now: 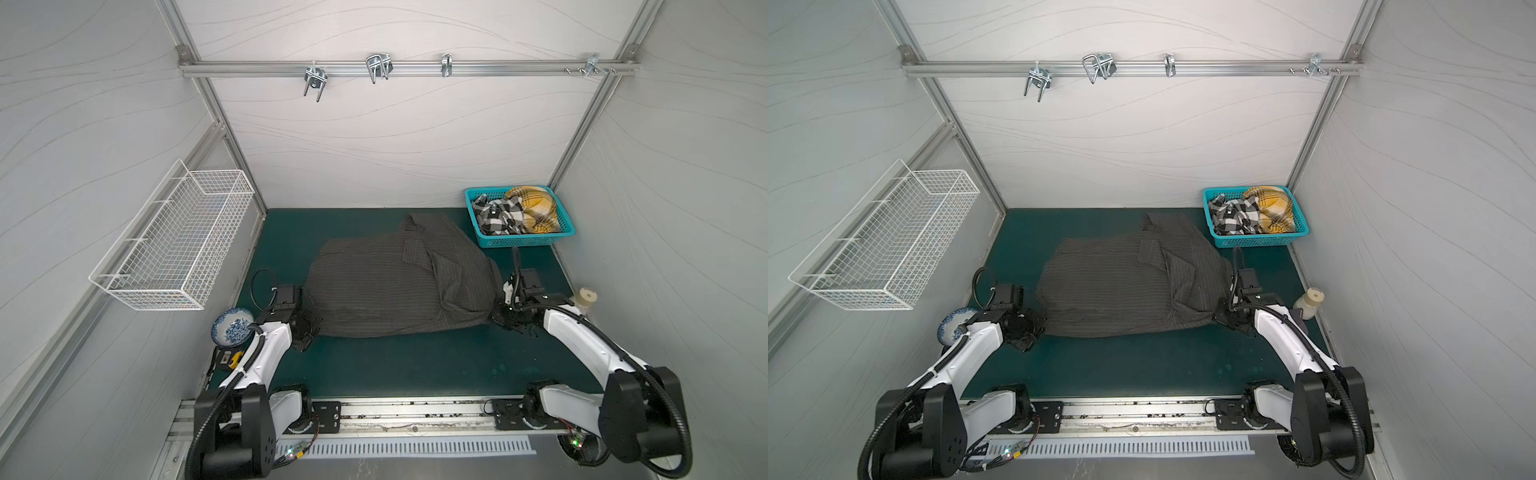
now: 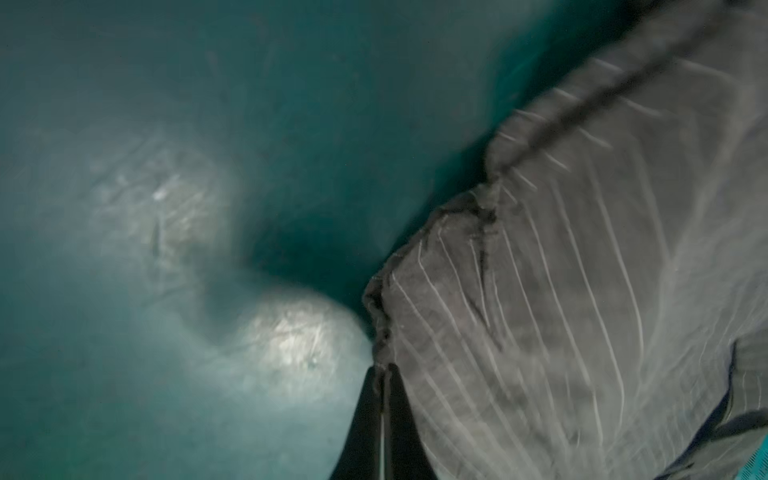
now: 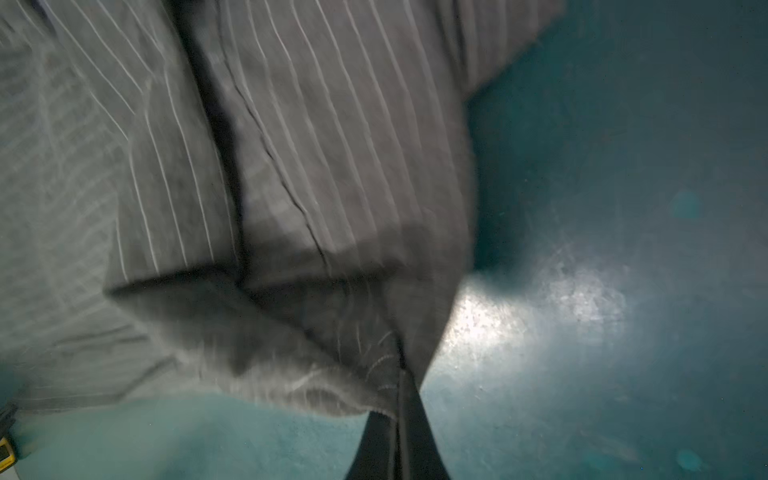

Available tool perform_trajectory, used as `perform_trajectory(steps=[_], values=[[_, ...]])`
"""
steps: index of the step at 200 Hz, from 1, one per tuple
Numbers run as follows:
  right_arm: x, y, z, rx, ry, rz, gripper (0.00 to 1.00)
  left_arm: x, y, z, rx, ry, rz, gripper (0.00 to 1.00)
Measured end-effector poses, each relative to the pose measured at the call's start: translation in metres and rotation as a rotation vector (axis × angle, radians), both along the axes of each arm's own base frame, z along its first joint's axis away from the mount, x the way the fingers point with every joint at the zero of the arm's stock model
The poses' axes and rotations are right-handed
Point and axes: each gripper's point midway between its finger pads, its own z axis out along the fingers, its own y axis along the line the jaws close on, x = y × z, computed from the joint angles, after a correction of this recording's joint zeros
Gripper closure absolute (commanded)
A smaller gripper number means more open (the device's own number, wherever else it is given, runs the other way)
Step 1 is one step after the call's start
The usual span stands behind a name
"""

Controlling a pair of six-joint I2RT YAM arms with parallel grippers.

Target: Fold and stack the long sleeve shirts

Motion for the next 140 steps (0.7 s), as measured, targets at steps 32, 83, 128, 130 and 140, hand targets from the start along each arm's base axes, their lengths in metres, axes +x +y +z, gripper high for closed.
perform_trajectory(steps=[32, 83, 128, 130, 140], values=[[-0.006, 0.004, -0.01, -0.004, 0.009, 0.02, 1.0, -0.002, 0.001, -0.006, 0.002, 0.031, -0.002, 1.0], [-0.017, 0.003, -0.008, -0.029, 0.032, 0.024, 1.0, -0.01, -0.011, 0.001, -0.031, 0.046, -0.052, 1.0], [-0.031, 0.0, 0.0, -0.036, 0.046, -0.003, 0.95, -0.017, -0.027, 0.048, -0.051, -0.073, -0.124, 1.0], [-0.031, -0.001, 0.001, -0.036, 0.046, -0.005, 0.92, -0.017, -0.027, 0.05, -0.05, -0.078, -0.125, 1.0], [-0.036, -0.001, 0.003, -0.034, 0.05, -0.016, 0.72, -0.018, -0.028, 0.058, -0.051, -0.102, -0.129, 1.0]])
